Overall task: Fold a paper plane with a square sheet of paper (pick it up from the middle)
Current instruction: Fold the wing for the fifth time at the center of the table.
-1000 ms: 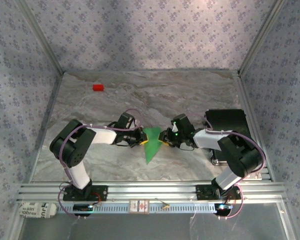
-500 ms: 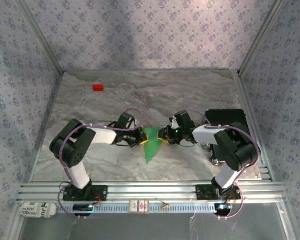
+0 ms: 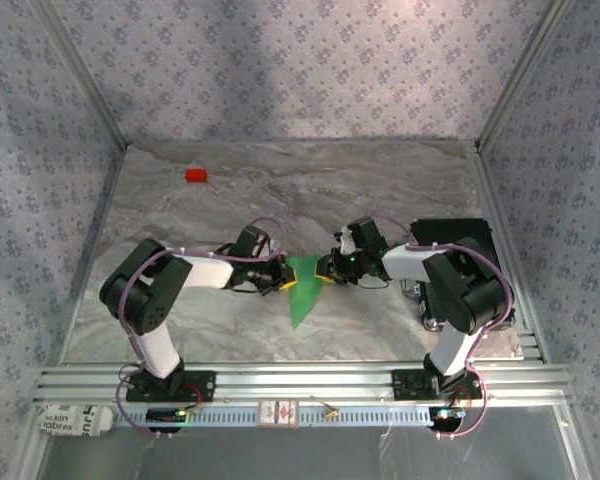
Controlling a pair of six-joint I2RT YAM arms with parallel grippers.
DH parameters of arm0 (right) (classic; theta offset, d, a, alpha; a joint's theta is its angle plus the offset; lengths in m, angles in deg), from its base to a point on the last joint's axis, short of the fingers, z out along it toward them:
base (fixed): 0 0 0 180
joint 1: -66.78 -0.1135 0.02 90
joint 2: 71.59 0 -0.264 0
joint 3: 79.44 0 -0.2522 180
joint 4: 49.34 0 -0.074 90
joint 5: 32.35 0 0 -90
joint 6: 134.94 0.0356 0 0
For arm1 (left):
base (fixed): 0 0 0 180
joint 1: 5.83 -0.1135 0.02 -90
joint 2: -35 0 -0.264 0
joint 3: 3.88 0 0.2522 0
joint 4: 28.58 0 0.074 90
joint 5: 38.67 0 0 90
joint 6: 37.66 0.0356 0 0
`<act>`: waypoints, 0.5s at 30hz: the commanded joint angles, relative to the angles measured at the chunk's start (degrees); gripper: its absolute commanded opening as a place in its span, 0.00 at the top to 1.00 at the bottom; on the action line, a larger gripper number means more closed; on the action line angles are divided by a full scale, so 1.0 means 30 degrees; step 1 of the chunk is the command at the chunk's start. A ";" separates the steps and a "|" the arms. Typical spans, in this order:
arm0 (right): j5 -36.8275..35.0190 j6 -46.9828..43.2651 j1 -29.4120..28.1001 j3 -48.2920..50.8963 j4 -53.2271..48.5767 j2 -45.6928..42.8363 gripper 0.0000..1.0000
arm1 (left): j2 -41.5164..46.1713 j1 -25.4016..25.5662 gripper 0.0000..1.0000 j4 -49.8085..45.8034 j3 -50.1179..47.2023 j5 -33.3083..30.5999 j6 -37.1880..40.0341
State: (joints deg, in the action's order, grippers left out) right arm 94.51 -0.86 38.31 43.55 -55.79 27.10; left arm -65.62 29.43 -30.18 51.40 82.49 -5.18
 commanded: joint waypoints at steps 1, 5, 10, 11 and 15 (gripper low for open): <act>-0.0206 0.0272 0.0109 0.0254 -0.0057 -0.0085 0.88 | 0.0363 0.0023 0.94 -0.0881 -0.0094 0.0401 0.0261; -0.0972 0.1659 0.0082 0.1108 0.0811 -0.0571 0.95 | 0.1013 0.0025 0.90 -0.1125 0.0193 0.0374 0.0145; -0.2340 0.3905 -0.0123 0.2227 0.2071 -0.1568 0.97 | 0.1911 0.0069 0.82 -0.1169 0.0319 0.0092 -0.0360; -0.2631 0.4229 -0.0174 0.2344 0.2103 -0.1806 0.97 | 0.2075 0.0095 0.81 -0.1176 0.0333 0.0033 -0.0440; -0.3945 0.5349 -0.0383 0.2951 0.2028 -0.2797 0.96 | 0.2473 0.0112 0.80 -0.1238 0.0289 -0.0175 -0.0687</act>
State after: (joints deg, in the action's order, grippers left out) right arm 86.70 11.05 37.63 51.38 -50.69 21.09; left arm -60.00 29.43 -32.76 51.42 82.45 -6.33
